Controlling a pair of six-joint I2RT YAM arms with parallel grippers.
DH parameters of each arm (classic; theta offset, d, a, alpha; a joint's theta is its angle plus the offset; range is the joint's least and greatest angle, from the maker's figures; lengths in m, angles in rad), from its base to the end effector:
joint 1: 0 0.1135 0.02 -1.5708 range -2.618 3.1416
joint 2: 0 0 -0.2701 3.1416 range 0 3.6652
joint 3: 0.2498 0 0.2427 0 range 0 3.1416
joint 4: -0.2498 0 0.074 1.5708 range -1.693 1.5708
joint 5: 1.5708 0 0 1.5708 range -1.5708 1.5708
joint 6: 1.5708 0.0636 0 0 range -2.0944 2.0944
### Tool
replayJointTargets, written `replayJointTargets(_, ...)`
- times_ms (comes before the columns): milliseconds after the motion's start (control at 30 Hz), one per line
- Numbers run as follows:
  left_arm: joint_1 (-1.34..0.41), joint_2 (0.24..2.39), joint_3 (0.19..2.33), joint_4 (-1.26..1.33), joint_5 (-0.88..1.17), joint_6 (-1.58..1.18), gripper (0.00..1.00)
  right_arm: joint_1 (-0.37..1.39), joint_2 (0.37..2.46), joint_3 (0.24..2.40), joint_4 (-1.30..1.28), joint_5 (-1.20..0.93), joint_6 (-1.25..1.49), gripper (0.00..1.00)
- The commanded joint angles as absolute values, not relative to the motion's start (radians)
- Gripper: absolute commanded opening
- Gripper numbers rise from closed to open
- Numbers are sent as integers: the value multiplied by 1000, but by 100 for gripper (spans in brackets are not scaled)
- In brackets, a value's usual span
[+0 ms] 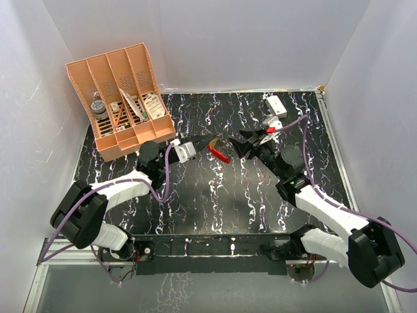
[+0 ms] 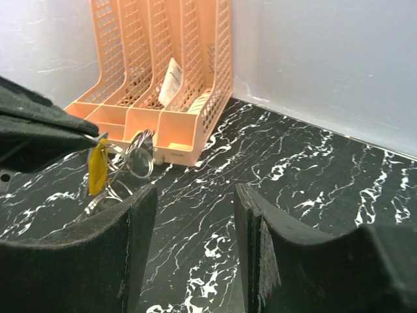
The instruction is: Put the keys on the keyring
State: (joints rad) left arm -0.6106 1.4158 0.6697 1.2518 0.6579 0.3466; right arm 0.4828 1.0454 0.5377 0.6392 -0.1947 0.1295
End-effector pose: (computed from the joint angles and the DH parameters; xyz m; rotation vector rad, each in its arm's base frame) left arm 0.2239 -0.2041 0.3250 1.0095 0.6431 -0.5818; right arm 0.2196 0.1290 0.3032 -0.4180 1.4130 0.6400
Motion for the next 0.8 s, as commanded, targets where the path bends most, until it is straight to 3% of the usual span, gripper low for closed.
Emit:
replayJointTargets(0, -611, 1373, 671, 1296, 680, 339, 0, 477, 1059, 530, 769, -305, 142, 48)
replayJointTargets(767, -611, 1436, 697, 1363, 694, 279, 0, 477, 1168, 528, 919, -382, 270, 38)
